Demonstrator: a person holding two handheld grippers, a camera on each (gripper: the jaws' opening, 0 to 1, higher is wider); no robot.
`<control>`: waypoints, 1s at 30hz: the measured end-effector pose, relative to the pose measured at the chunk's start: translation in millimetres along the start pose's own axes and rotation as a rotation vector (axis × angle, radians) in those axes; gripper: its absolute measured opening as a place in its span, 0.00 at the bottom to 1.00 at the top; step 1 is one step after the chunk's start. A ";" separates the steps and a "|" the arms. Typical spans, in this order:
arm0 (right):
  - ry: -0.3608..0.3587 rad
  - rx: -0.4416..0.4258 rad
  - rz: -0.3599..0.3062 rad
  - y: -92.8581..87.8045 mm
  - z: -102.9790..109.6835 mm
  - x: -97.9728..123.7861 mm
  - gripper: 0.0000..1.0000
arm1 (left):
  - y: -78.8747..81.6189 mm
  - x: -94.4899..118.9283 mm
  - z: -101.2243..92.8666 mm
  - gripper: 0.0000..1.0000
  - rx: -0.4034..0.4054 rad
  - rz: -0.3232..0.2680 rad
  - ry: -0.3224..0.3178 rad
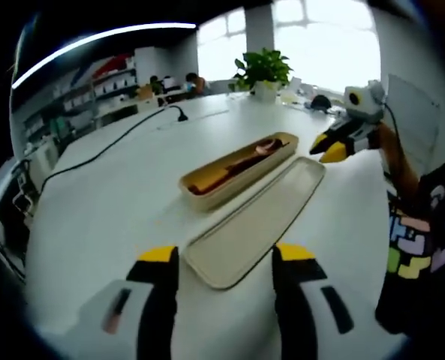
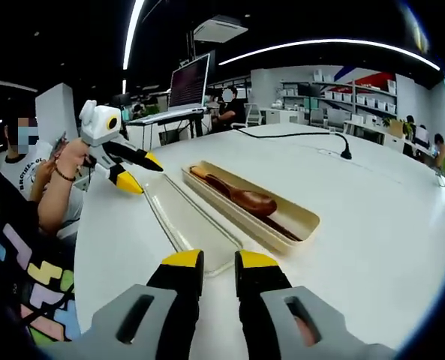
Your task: Arrange the utensils inside the cutlery case until each visible utensil rests in its matching compartment.
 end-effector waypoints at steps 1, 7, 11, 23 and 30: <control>0.000 0.002 0.004 -0.7 0.1 -0.6 0.16 | -1.2 0.3 -1.5 0.47 -0.004 0.006 -0.002; -0.030 -0.008 0.011 -1.2 -7.2 0.3 0.10 | -3.1 1.8 -1.6 0.47 -0.004 0.009 -0.015; -0.044 0.023 0.022 -1.1 -7.4 0.5 0.10 | -5.5 1.8 1.7 0.47 0.002 0.021 -0.003; -0.190 0.102 0.086 -1.7 -3.8 1.4 0.05 | -12.9 -1.7 1.5 0.45 0.005 0.051 0.018; -0.228 0.058 0.088 -2.4 -4.0 1.2 0.02 | -13.2 -1.6 2.0 0.45 0.017 0.041 0.017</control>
Point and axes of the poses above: the point that each gripper's makers call its tool centre point, and the gripper's own axes: x roughly backward along the fingers, z roughly to its left, y roughly out of its top, the point moved 3 cm from there along x, roughly backward along the fingers, and after that the axes turned 6 degrees about x, right-handed, at the moved point
